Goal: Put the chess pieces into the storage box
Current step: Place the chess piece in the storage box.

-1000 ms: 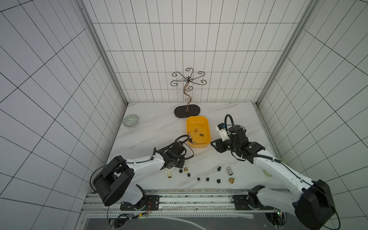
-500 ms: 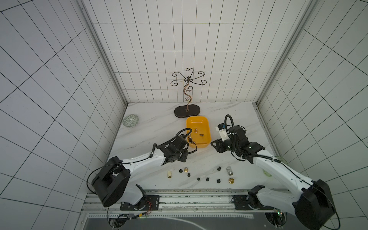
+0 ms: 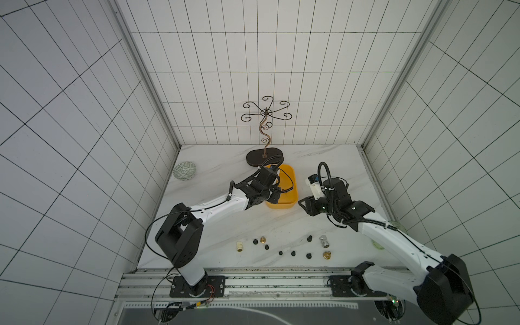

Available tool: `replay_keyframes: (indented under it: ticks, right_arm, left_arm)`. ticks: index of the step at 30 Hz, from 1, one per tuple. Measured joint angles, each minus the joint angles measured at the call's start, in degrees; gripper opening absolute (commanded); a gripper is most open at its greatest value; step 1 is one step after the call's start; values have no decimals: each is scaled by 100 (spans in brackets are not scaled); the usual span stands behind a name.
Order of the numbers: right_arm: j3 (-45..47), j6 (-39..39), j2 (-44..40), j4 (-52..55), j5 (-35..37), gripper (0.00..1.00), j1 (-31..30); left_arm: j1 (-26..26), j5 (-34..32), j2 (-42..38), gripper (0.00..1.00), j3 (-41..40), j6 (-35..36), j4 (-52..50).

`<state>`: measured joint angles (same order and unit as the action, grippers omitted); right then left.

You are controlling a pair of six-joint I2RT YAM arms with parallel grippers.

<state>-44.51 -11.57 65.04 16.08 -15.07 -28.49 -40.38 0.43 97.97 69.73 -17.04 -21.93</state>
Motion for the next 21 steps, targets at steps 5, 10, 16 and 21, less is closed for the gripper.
replay_keyframes:
  ticks: [5,10,16,21]
  right_arm:
    - [24,-4,-157,15,46,40,0]
    - [44,-9,-273,31,109,40,0]
    - [55,-22,-293,101,122,40,0]
    - [74,-24,-326,168,127,39,0]
  left_arm:
    - [444,164,848,6,575,98,68]
    - [557,236,1458,7,1207,267,42]
    - [619,291,1862,10,1547,313,26]
    - [734,297,2149,14,1720,313,-26]
